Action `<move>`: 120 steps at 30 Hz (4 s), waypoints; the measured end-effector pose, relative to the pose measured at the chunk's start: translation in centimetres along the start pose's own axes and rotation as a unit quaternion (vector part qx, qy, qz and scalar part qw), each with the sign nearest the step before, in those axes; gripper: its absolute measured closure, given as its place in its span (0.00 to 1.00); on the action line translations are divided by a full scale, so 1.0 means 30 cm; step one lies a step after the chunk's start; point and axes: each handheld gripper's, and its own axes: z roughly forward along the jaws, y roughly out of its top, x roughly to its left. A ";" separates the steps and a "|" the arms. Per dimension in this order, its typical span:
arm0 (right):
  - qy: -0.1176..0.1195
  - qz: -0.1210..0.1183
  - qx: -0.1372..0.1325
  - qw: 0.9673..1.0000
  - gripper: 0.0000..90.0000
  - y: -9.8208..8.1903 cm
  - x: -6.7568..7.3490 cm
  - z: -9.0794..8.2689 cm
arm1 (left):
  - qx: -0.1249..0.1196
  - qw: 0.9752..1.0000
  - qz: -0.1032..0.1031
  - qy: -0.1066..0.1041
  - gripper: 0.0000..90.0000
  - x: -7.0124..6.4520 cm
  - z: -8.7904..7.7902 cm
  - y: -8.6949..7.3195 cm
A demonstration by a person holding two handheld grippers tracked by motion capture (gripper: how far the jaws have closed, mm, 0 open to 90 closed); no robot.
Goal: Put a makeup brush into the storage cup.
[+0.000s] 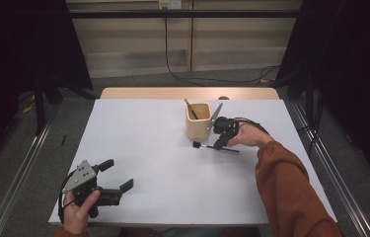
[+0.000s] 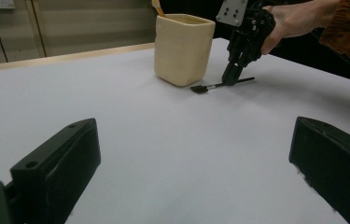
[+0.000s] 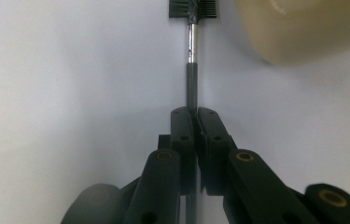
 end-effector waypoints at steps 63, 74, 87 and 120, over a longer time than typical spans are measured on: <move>-0.005 0.044 -0.129 0.991 0.96 -0.099 0.079 -0.084 | -0.006 1.000 -0.005 0.007 0.02 0.011 -0.005 0.004; -0.013 0.043 -0.164 0.986 0.96 -0.131 0.112 -0.109 | -0.004 1.000 -0.004 0.007 0.02 0.009 -0.001 0.004; -0.031 0.073 -0.226 0.971 0.96 -0.184 0.142 -0.143 | -0.004 1.000 -0.004 0.010 0.02 0.013 0.000 0.003; -0.104 0.142 -0.395 0.901 0.96 -0.255 0.173 -0.179 | 0.000 1.000 -0.004 0.008 0.02 0.010 0.000 0.002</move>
